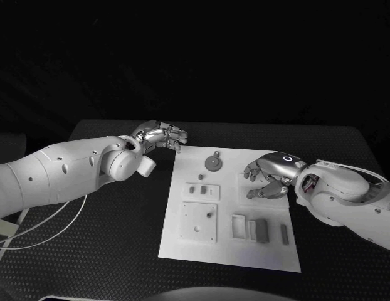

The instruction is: Assemble the parts on the task board

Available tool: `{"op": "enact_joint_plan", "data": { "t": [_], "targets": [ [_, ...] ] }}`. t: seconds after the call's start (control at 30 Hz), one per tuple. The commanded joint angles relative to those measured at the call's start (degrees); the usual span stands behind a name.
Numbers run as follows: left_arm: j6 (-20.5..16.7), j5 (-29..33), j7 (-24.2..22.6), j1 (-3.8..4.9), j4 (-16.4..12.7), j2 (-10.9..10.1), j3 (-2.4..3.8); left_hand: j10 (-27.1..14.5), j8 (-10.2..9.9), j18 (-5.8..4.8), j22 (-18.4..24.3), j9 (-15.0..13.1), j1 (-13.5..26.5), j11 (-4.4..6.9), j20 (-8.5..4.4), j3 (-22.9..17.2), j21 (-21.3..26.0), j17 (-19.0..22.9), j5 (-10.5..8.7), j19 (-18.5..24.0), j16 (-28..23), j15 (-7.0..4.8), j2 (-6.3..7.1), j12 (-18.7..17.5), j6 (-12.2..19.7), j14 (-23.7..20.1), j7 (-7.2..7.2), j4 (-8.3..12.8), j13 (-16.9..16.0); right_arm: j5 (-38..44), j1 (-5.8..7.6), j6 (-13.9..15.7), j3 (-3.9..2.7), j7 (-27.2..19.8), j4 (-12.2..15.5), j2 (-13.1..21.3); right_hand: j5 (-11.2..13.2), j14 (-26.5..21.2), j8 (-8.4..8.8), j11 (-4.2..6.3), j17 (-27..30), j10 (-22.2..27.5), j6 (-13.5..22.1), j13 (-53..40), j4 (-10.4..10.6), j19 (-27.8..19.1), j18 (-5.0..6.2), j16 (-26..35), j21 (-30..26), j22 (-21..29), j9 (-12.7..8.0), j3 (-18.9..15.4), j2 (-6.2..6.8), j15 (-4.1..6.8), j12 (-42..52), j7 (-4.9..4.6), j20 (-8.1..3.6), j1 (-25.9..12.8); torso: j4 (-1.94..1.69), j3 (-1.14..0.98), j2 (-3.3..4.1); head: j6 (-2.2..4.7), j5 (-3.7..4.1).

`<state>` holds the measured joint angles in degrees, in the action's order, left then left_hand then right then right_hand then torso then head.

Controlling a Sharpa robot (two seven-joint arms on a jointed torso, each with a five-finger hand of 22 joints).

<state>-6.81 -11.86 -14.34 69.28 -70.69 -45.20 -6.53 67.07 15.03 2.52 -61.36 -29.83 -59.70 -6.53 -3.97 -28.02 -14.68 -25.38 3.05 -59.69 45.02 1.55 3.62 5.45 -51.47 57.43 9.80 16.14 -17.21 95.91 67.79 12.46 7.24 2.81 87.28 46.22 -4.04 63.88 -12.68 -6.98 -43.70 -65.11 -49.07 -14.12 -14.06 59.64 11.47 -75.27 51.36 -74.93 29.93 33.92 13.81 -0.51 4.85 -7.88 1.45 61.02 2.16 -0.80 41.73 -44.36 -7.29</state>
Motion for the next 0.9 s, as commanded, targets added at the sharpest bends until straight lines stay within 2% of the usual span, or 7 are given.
{"op": "enact_joint_plan", "data": {
  "t": [0.03, 0.27, 0.43, 0.5, 0.57, 0.7, 0.9],
  "targets": [
    [0.4, 0.1, -1.0, 0.05, -0.1, 0.3, 0.04, 0.4, 0.2, 0.55, 0.1, 0.1, 0.4, 0.12, -0.01, 0.3, 0.4, -0.1, 0.15, -0.4, -0.3, 0.09, -0.17, -0.1, 0.2, 0.5, -0.08, 0.0, 0.1, 4.7, -0.03, -2.8, 0.3, 1.9, -0.8, -0.4, 0.1, -0.3, -0.12, -0.02, 0.0, 0.5, 0.0, 0.1, 0.3, -0.5, 3.53, 0.2, -0.2, -0.7, -0.1, 0.0, 0.67, -0.08, -0.3, 0.23, 0.02, 0.1, -0.05, 0.02, 0.03, 0.08, 0.2],
    [0.4, 0.1, -1.0, 0.05, 0.0, 0.2, 0.04, 0.4, 0.2, 0.55, 0.1, 0.1, 0.4, 0.12, -0.01, 0.3, 0.4, -0.1, 0.15, -0.4, -0.3, 0.09, -0.19, -0.1, 0.1, 0.5, -0.08, 0.0, 0.1, 6.2, -0.2, -4.0, 1.07, 2.4, -1.2, -0.9, 0.2, -0.3, -0.53, 0.07, 0.1, 0.4, -0.5, 0.0, 0.4, -0.6, 3.53, 0.1, -0.1, -0.7, 0.0, 0.2, 0.4, -0.01, -0.2, 0.25, 0.05, 0.5, -0.22, 0.07, 0.13, -0.15, 0.48],
    [0.4, 0.1, -1.0, 0.05, 0.0, 0.3, 0.04, 0.4, 0.2, 0.55, 0.1, 0.1, 0.4, 0.12, -0.01, 0.3, 0.4, -0.1, 0.15, -0.4, -0.3, 0.09, -0.2, -0.1, 0.2, 0.5, -0.08, 0.0, 0.1, 6.5, -0.59, -3.7, 1.38, 2.2, -1.3, -1.3, 0.2, 0.0, -1.45, 0.24, 0.1, -0.1, -1.8, -0.2, 0.0, -0.2, 3.53, -0.3, 0.2, -0.8, 0.3, 0.6, -0.7, 0.16, 0.2, -0.16, -0.1, 1.7, -0.15, 0.12, 0.11, -0.25, 0.46],
    [0.5, 0.1, -1.0, 0.05, 0.0, 0.3, 0.04, 0.4, 0.2, 0.54, 0.1, 0.1, 0.4, 0.12, -0.01, 0.3, 0.4, -0.2, 0.15, -0.4, -0.3, 0.09, -0.2, -0.1, 0.2, 0.5, -0.08, 0.0, 0.1, 6.5, -0.85, -3.7, 1.4, 2.0, -1.3, -1.5, 0.2, 0.5, -2.13, 0.67, 0.2, -1.3, -2.9, -0.5, -0.5, 0.1, 3.53, -0.4, 0.4, -0.8, 0.5, 0.5, -1.57, 0.59, 0.9, -0.75, -0.25, 2.2, -0.14, 0.11, 0.1, -0.27, 0.45],
    [0.5, 0.1, -1.0, 0.05, 0.0, 0.3, 0.04, 0.4, 0.2, 0.54, 0.1, 0.1, 0.4, 0.12, -0.01, 0.3, 0.4, -0.2, 0.15, -0.5, -0.3, 0.09, -0.21, -0.1, 0.2, 0.5, -0.08, 0.0, 0.1, 6.5, -1.07, -3.3, 1.42, 1.8, -1.3, -1.7, 0.2, 1.0, -2.64, 1.07, 0.4, -2.2, -3.7, -0.8, -1.2, 0.4, 3.53, -0.5, 0.6, -0.9, 0.5, 0.3, -2.53, 0.96, 1.4, -0.78, -0.4, 2.6, -0.15, 0.1, 0.1, -0.34, 0.42],
    [0.5, 0.1, -1.0, 0.05, 0.1, 0.3, 0.04, 0.4, 0.2, 0.54, 0.1, 0.1, 0.4, 0.12, -0.01, 0.3, 0.4, -0.2, 0.15, -0.5, -0.3, 0.09, -0.22, -0.1, 0.1, 0.5, -0.08, 0.0, 0.1, 6.5, -1.33, -2.8, 1.43, 1.5, -1.3, -2.0, 0.2, 1.8, -3.39, 1.64, 0.6, -3.6, -5.2, -1.1, -1.9, 1.0, 3.53, -0.6, 0.9, -0.8, 0.7, 0.1, -3.72, 1.51, 2.1, -0.52, -0.64, 2.7, -0.15, 0.08, 0.08, -0.42, 0.38],
    [0.5, 0.1, -1.0, 0.05, 0.1, 0.3, 0.04, 0.5, 0.2, 0.54, 0.1, 0.1, 0.4, 0.12, -0.01, 0.3, 0.4, -0.2, 0.15, -0.5, -0.3, 0.09, -0.23, -0.1, 0.2, 0.5, -0.08, 0.0, 0.1, 7.0, -1.58, -2.7, 1.49, 1.4, -1.5, -2.2, 0.2, 2.4, -4.48, 2.49, 1.0, -5.7, -7.4, -1.7, -2.5, 1.1, 3.53, -0.3, 0.9, -0.8, 0.9, 0.0, -6.1, 2.31, 3.1, 0.38, -0.83, 3.3, -0.2, 0.1, 0.09, -0.53, 0.43]
  ]
}}
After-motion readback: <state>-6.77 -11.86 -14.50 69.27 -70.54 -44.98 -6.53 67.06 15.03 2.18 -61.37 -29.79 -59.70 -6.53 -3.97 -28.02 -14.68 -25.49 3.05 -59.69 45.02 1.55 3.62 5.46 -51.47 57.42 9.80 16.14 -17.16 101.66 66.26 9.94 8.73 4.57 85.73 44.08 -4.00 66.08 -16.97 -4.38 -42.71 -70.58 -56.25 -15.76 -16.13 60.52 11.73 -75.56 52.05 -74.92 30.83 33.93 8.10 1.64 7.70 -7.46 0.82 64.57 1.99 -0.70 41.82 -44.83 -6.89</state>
